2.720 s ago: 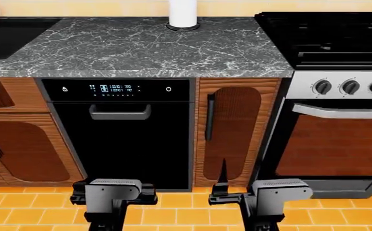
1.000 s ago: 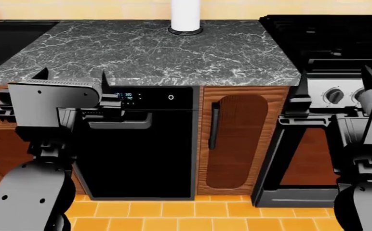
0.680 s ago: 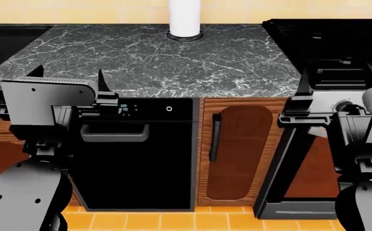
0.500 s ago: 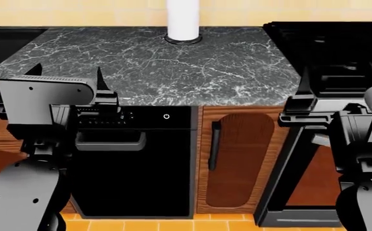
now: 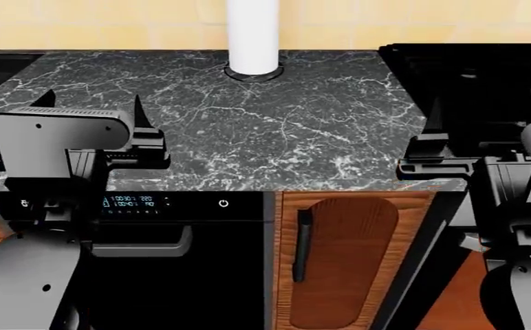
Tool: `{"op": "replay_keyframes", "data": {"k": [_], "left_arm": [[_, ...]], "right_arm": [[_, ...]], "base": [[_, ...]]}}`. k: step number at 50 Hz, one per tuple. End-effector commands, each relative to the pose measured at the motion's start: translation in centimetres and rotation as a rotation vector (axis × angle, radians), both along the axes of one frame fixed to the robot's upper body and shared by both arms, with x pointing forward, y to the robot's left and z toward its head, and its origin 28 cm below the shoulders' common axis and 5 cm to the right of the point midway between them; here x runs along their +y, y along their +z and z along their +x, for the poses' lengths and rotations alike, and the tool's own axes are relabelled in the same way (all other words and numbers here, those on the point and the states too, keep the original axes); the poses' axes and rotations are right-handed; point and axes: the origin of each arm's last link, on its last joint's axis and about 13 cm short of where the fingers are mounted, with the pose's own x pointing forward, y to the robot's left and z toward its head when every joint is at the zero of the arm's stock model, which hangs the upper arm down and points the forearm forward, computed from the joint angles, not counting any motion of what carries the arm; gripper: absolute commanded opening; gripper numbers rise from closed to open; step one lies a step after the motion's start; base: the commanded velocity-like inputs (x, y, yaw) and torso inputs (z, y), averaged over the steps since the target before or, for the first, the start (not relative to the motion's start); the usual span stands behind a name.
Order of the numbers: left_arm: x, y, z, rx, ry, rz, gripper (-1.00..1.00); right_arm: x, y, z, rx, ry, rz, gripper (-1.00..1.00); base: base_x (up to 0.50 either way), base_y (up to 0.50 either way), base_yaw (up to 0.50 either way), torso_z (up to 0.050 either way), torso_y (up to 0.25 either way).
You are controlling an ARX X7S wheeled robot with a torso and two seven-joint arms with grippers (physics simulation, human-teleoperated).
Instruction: Pick and place the shaker into the drawer. Then close the cabinet.
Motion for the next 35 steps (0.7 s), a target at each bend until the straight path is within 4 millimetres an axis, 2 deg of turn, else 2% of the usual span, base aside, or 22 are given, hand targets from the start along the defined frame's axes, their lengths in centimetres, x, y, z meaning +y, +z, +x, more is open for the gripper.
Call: {"op": "replay_keyframes", "data": {"k": [1,35], "left_arm": [[0.21,-0.59,0.57,-0.003,-0.009,-0.014,1.00],[0.33,-0.16,0.39,-0.011,-0.005,-0.017,1.00]], "right_arm": [[0.10,-0.27,0.55,0.029,0.031,0.015,1.00],[0.16,0.05,0.31,0.021,0.033,0.010,1.00]], "base": [[0.38,-0.15,0.00,0.000,0.000],[0.38,-0.10,0.00,0.000,0.001]]}}
